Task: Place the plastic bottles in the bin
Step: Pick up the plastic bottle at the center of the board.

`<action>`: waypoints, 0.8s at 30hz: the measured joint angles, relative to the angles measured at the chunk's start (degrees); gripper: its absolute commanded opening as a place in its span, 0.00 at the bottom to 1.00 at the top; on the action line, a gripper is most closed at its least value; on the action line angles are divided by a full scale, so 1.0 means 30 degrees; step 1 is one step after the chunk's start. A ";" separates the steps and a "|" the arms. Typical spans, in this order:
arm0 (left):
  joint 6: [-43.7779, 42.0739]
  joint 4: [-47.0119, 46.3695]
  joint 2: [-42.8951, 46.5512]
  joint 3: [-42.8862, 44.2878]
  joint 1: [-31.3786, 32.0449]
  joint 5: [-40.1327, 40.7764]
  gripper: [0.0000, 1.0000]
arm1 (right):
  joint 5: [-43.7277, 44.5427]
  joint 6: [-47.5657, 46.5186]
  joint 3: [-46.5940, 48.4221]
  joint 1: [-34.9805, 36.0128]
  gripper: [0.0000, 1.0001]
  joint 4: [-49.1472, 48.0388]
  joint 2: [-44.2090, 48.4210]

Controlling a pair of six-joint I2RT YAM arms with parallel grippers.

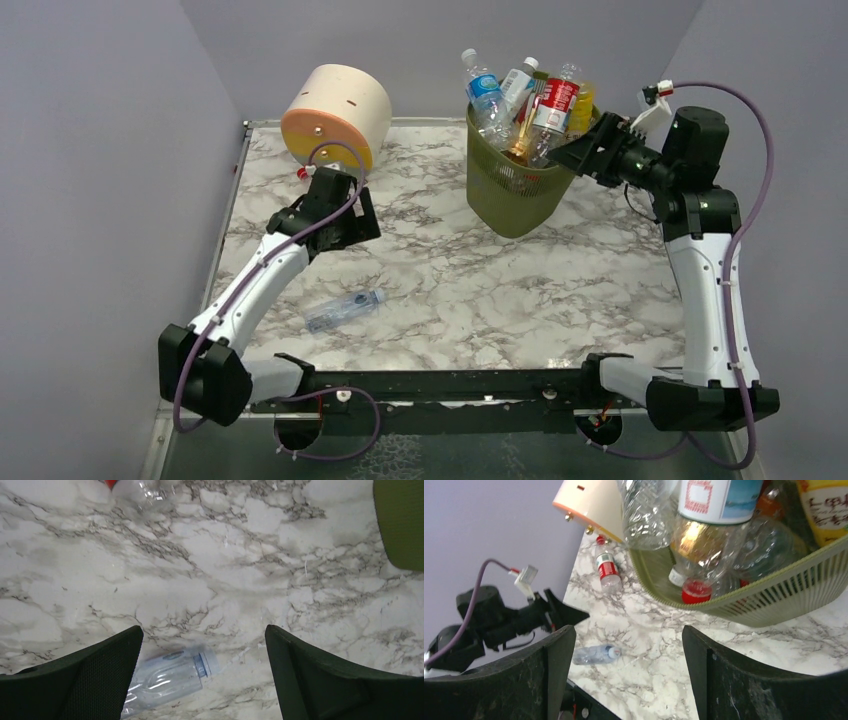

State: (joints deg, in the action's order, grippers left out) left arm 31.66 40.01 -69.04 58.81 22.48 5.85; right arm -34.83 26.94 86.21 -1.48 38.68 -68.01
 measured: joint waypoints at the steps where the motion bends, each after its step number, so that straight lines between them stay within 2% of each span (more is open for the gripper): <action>1: -0.0029 -0.0029 -0.0474 0.0408 -0.0226 0.0153 0.99 | -0.0124 -0.0007 -0.0291 0.0087 0.81 -0.0044 0.0299; 9: -0.0189 -0.0969 -0.4299 0.3133 -0.1355 0.1727 0.99 | -0.0918 -0.0007 -0.1953 0.0481 0.81 -0.0357 0.1647; 24: 0.0867 -0.3118 -0.7919 0.3293 -0.1749 0.5049 0.99 | -0.1297 -0.0175 -0.3089 0.0969 0.81 -0.0860 0.1596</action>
State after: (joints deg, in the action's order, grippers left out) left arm 34.26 30.65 -92.79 68.69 17.23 20.99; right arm -38.72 26.41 76.95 1.43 36.10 -63.22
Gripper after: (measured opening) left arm 0.989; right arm 0.811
